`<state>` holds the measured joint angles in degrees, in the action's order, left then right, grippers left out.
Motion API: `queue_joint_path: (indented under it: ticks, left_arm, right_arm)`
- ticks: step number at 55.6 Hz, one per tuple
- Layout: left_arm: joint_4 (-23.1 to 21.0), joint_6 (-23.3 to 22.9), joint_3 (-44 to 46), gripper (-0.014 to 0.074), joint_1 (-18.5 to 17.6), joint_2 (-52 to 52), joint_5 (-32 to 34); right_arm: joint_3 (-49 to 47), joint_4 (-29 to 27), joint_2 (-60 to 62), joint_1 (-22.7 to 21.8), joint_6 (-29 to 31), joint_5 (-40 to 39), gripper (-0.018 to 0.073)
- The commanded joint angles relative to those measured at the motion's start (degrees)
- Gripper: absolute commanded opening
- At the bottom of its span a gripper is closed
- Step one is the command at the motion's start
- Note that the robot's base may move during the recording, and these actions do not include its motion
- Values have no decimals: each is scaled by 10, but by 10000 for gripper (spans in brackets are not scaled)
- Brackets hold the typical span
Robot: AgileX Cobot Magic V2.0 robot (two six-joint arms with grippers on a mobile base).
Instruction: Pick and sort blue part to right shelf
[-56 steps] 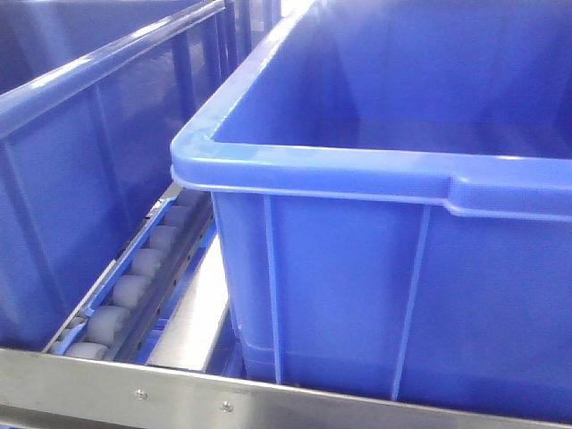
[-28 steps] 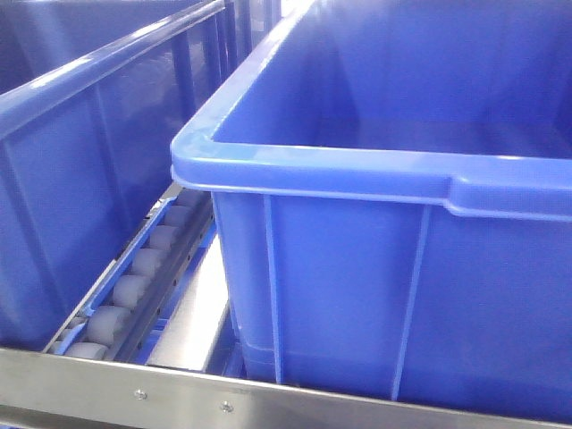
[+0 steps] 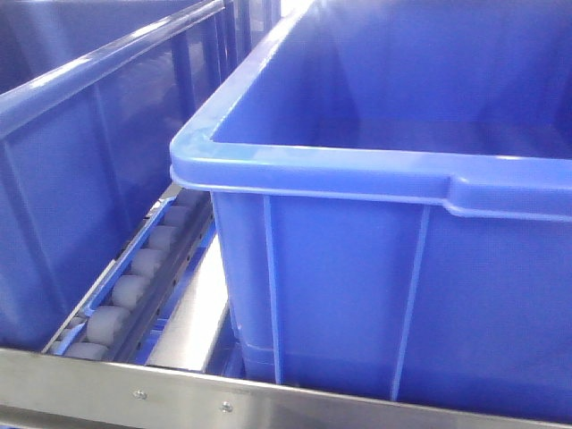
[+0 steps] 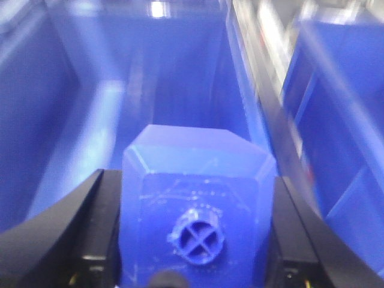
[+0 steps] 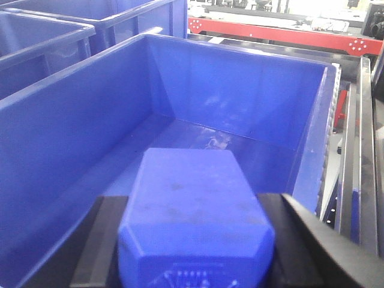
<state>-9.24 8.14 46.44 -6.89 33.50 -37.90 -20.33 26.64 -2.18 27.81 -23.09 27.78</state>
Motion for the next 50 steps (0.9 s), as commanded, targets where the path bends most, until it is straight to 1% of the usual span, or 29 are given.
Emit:
queue_joint_path:
  ticks: [1, 6, 12, 18, 22, 30, 37, 43, 45, 47, 50]
  left_arm:
    - [18, -4, 49, 260, 2, 80, 47]
    - [32, -4, 73, 260, 7, 158, 76]
    - [32, -4, 100, 260, 36, 247, 105]
    - [32, -4, 145, 260, 72, 345, 104]
    - [32, -4, 179, 260, 87, 406, 96]
    - [32, 7, 256, 260, 92, 523, 54]
    - [34, 16, 302, 264, 92, 615, 20]
    - [34, 16, 328, 272, 92, 661, -3]
    - [34, 16, 334, 288, 92, 670, -9]
    - [34, 16, 340, 321, 92, 677, -12]
    - [34, 16, 346, 395, 92, 678, -15]
  right_arm:
    - [-17, 16, -12, -1, 5, -47, 123]
    - [-17, 16, -12, -1, 5, -47, 123]
    - [-17, 16, -12, -1, 5, -47, 123]
    - [-17, 16, -12, -1, 5, -47, 123]
    - [-17, 16, -12, -1, 5, -45, 123]
    - [-17, 16, -12, -1, 5, -42, 123]
    - [-17, 16, -12, -1, 5, -34, 123]
    - [-17, 16, -12, -1, 5, -25, 123]
    - [-17, 16, -12, -1, 5, -23, 123]
    - [-17, 16, -12, -1, 5, -22, 123]
    - [-17, 16, -12, -1, 5, -22, 123]
